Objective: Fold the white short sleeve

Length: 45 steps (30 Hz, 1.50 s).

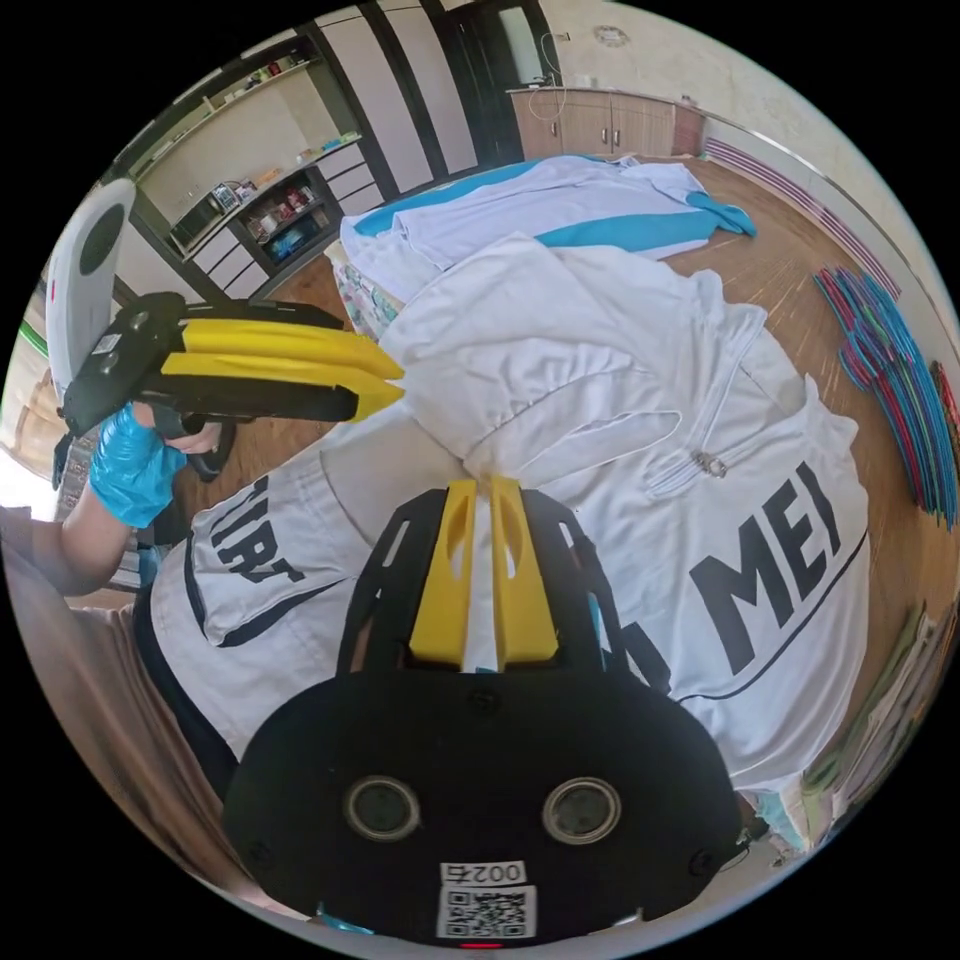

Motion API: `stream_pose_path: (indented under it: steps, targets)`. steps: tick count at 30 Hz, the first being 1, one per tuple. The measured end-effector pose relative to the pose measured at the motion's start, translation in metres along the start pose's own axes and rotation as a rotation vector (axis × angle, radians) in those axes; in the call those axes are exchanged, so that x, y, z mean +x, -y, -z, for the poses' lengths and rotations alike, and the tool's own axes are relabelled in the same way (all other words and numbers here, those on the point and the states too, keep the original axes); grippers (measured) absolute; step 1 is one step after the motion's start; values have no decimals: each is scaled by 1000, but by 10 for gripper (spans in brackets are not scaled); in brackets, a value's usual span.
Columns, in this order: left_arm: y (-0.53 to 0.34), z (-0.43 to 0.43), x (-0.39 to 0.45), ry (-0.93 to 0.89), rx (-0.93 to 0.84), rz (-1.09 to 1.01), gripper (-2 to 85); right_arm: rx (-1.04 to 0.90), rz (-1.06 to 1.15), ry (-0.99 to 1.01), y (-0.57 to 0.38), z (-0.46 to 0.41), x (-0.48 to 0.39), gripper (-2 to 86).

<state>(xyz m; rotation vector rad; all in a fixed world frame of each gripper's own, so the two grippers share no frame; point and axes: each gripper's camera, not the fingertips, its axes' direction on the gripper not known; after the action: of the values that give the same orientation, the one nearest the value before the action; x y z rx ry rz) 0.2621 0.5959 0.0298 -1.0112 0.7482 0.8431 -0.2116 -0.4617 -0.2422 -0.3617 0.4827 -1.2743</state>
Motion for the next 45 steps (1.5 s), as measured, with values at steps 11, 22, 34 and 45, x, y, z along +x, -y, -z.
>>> stream_pose_path:
  steps: [11, 22, 34, 45]
  targets:
    - [48, -22, 42, -55, -95, -99, 20, 39, 91, 69, -39, 29, -1, 28]
    - [75, -37, 74, 39, -184, -133, 32, 156, 73, -181, -29, 43, 49, 74]
    - [87, -15, 98, 35, -166, -180, -9, 166, 123, -224, -34, 41, 46, -5]
    - [103, -15, 116, 18, -184, -123, 23, 176, 82, -174, -60, 47, 53, -6]
